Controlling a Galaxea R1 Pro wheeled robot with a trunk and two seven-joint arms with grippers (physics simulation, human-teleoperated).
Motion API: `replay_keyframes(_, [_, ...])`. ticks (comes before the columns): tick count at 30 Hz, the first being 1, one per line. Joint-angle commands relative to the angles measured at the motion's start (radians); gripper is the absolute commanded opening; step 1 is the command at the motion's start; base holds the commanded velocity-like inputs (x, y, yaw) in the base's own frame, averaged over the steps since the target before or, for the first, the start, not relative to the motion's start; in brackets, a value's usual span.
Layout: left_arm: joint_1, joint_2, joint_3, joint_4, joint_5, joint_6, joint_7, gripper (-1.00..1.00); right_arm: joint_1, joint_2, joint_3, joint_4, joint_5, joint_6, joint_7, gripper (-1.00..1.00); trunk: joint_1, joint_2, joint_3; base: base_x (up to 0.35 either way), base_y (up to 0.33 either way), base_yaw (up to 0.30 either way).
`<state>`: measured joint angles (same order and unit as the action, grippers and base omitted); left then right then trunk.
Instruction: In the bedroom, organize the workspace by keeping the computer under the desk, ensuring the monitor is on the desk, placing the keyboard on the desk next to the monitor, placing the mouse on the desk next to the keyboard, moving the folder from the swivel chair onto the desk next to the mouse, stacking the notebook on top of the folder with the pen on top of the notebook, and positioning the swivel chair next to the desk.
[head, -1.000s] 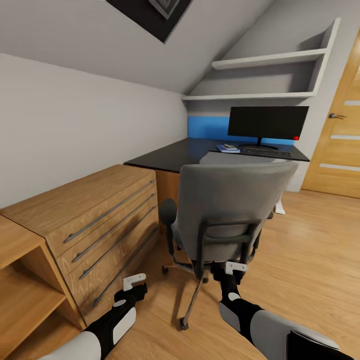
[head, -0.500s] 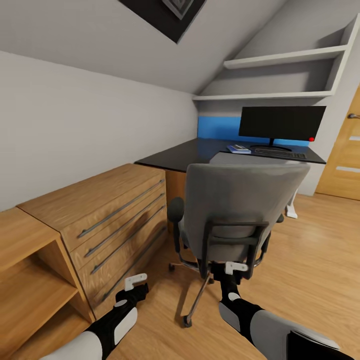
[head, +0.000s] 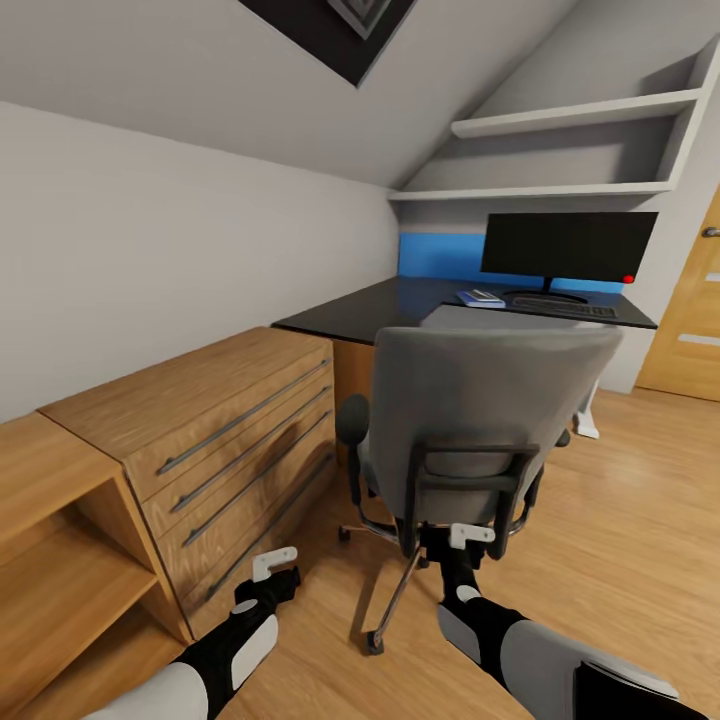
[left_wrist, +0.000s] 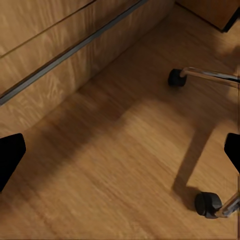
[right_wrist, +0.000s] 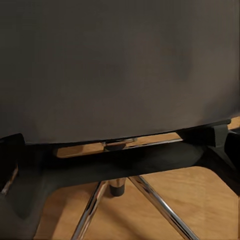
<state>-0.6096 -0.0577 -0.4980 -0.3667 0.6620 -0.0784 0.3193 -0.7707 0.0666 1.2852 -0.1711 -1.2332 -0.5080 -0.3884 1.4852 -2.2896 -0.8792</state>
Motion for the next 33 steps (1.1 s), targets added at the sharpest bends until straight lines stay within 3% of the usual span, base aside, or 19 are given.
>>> replay_keyframes(1, [-0.001, 0.0, -0.009, 0.0, 0.01, -0.005, 0.006, 1.0, -0.001, -0.001, 0.003, -0.001, -0.011, -0.004, -0.007, 1.0, 0.0, 0.0, -0.001, 0.0, -0.134, 0.002])
replay_keyframes(18, [-0.001, -0.005, -0.008, 0.0, 0.011, -0.004, 0.006, 1.0, 0.0, -0.001, 0.003, -0.001, -0.011, -0.004, -0.006, 1.0, 0.0, 0.0, 0.007, -0.006, -0.018, -0.103])
replay_keyframes(33, [-0.001, -0.005, -0.007, 0.0, 0.011, -0.005, 0.008, 1.0, 0.0, -0.001, 0.003, -0.001, -0.01, -0.004, -0.006, 1.0, 0.0, 0.0, 0.008, -0.163, 0.0, -0.013])
